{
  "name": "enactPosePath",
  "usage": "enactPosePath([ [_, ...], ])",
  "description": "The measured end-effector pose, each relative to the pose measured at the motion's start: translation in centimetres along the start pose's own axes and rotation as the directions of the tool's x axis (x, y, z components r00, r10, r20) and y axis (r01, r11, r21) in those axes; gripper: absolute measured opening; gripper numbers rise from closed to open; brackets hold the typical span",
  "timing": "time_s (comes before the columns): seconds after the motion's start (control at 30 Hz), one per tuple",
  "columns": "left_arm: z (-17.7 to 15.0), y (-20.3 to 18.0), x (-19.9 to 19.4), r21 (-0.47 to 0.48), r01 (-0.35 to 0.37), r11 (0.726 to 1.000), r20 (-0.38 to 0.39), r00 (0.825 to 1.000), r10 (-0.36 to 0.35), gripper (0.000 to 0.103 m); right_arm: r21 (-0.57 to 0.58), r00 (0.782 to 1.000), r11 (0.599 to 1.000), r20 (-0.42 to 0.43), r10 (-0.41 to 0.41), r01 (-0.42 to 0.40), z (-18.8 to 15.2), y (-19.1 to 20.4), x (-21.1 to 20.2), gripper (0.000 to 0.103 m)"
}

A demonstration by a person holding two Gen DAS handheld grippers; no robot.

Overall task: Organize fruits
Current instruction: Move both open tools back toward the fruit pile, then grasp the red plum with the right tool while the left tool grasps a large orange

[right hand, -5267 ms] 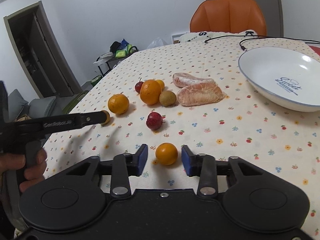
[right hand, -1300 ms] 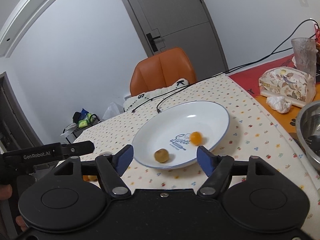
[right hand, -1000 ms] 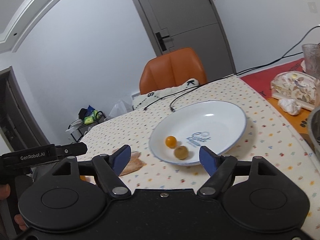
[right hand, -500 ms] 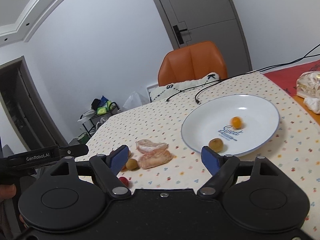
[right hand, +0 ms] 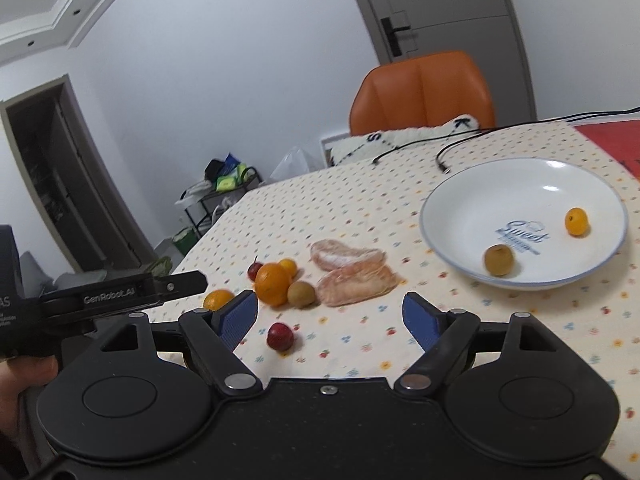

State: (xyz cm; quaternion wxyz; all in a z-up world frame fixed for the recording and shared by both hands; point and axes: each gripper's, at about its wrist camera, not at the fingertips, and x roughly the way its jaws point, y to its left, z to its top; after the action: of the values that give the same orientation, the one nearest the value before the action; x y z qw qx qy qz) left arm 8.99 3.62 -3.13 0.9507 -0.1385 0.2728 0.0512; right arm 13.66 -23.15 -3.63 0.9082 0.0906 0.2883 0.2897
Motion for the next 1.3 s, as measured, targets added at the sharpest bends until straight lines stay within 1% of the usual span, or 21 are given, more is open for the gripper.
enactPosePath([
  [0.13, -0.4, 0.6, 0.9, 0.006, -0.008, 1.000, -0.017, 1.000, 0.008, 0.082, -0.017, 0.999, 1.000, -0.027, 0.020, -0.020, -0.2, 0.7, 1.3, 0.079],
  [0.23, -0.6, 1.1, 1.7, -0.003, -0.010, 1.000, -0.033, 0.999, 0.010, 0.080, -0.018, 0.998, 0.999, -0.046, 0.033, -0.034, -0.4, 1.0, 2.2, 0.076],
  [0.3, -0.7, 1.5, 2.1, -0.007, -0.012, 1.000, -0.043, 0.999, 0.012, 0.080, -0.018, 0.997, 0.999, -0.063, 0.042, -0.044, -0.5, 1.2, 3.0, 0.071],
  [0.4, -0.9, 1.9, 2.5, -0.008, -0.021, 1.000, -0.047, 0.999, 0.020, 0.079, -0.018, 0.994, 0.998, -0.087, 0.059, -0.060, -0.7, 1.6, 4.0, 0.066],
  [0.67, -0.8, 2.5, 3.6, -0.022, -0.008, 1.000, -0.059, 0.998, 0.007, 0.072, -0.035, 0.988, 0.995, -0.128, 0.086, -0.091, -1.0, 2.7, 5.8, 0.060],
  [0.83, -0.9, 2.3, 4.2, -0.017, 0.009, 1.000, -0.070, 0.998, -0.010, 0.068, -0.029, 0.985, 0.995, -0.151, 0.088, -0.093, -1.3, 2.7, 7.0, 0.051],
  [0.87, -0.9, 2.3, 4.3, -0.016, 0.013, 1.000, -0.071, 0.997, -0.014, 0.067, -0.026, 0.984, 0.995, -0.158, 0.088, -0.094, -1.4, 2.7, 7.2, 0.047],
  [0.93, -1.0, 2.3, 4.6, -0.014, 0.019, 1.000, -0.073, 0.997, -0.020, 0.063, -0.024, 0.982, 0.995, -0.168, 0.090, -0.095, -1.5, 2.7, 7.6, 0.040],
  [0.97, -1.0, 2.3, 4.8, -0.011, 0.022, 1.000, -0.076, 0.997, -0.022, 0.055, -0.029, 0.982, 0.995, -0.163, 0.090, -0.096, -1.6, 2.7, 7.7, 0.034],
  [1.0, -1.1, 2.2, 4.9, -0.010, 0.023, 1.000, -0.080, 0.997, -0.024, 0.044, -0.028, 0.982, 0.995, -0.165, 0.094, -0.100, -1.6, 2.6, 7.8, 0.025],
  [1.07, -1.1, 2.3, 5.1, -0.024, 0.040, 0.999, -0.083, 0.996, -0.042, 0.037, 0.002, 0.980, 0.994, -0.166, 0.109, -0.111, -1.5, 2.1, 7.9, 0.022],
  [1.13, -1.0, 1.9, 5.0, -0.013, 0.037, 0.999, -0.077, 0.996, -0.038, 0.036, 0.009, 0.981, 0.994, -0.157, 0.111, -0.111, -1.3, 1.7, 7.5, 0.020],
  [1.3, -0.9, 0.7, 4.6, 0.009, 0.054, 0.998, -0.068, 0.996, -0.053, 0.036, 0.005, 0.985, 0.993, -0.127, 0.114, -0.114, -0.8, 1.2, 6.4, 0.020],
])
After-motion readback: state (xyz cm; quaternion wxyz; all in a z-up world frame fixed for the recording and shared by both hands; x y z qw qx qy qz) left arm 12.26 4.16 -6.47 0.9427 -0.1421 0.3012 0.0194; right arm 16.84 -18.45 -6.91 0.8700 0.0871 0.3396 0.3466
